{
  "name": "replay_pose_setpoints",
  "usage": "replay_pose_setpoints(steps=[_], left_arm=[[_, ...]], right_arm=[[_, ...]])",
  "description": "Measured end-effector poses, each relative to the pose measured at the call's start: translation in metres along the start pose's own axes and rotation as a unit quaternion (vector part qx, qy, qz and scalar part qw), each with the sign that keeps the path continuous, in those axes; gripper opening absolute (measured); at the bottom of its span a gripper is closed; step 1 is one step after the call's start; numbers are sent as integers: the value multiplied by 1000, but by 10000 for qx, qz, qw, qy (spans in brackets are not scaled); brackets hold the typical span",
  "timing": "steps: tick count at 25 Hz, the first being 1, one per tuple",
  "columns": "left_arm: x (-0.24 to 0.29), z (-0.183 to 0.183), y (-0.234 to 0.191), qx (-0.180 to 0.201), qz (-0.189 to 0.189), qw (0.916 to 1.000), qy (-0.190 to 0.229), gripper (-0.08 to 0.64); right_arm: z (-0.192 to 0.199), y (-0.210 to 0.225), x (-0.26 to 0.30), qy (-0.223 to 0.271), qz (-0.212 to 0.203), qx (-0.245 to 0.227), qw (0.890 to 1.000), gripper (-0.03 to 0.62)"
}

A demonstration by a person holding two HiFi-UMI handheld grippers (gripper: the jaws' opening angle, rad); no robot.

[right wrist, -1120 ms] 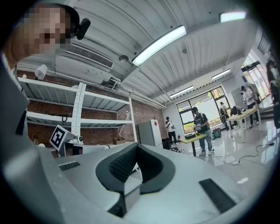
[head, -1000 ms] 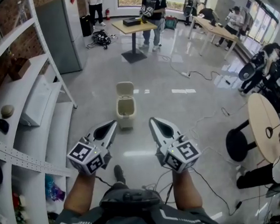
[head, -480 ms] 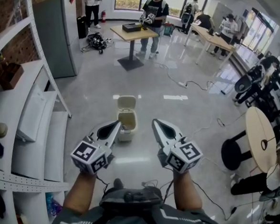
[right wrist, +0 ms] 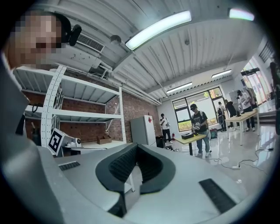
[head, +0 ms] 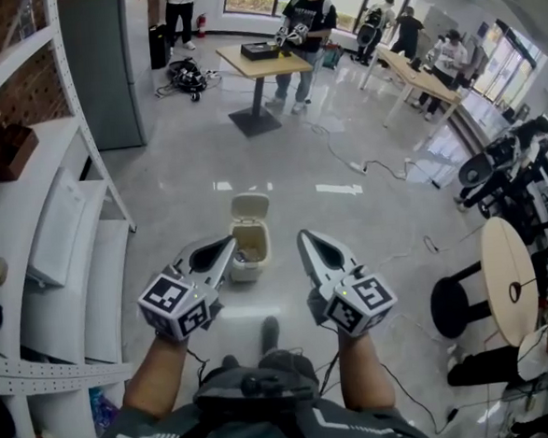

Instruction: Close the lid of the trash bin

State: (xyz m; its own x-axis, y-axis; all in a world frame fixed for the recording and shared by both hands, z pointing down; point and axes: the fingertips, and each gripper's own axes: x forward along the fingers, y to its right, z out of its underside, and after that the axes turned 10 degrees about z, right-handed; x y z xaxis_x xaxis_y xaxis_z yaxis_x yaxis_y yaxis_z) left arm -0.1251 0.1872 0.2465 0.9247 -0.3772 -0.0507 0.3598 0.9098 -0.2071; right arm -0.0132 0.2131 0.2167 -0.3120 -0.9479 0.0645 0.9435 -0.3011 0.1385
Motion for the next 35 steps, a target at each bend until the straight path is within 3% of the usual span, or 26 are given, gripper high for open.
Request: replay_pose_setpoints(steps=[9, 17, 25, 30, 35], left_arm=[[51, -7, -51, 140, -100, 9997, -146, 0], [132, -21, -109, 143, -278, 9994, -144, 0], [195, -30, -156, 122, -524, 9985, -139, 0], [216, -32, -176, 165, -530, 9981, -262, 0], [227, -38, -209, 91, -487, 9985, -243, 0]], right_arm=[[-12, 51, 58, 190, -97, 123, 9997, 11], [-31, 126, 122, 275, -250, -74, 9993, 11], [-39, 189, 180, 236, -558, 35, 9982, 12], [-36, 204, 207, 109, -637, 155, 9978, 12], [-39, 215, 238, 101, -463, 160, 9987, 12]])
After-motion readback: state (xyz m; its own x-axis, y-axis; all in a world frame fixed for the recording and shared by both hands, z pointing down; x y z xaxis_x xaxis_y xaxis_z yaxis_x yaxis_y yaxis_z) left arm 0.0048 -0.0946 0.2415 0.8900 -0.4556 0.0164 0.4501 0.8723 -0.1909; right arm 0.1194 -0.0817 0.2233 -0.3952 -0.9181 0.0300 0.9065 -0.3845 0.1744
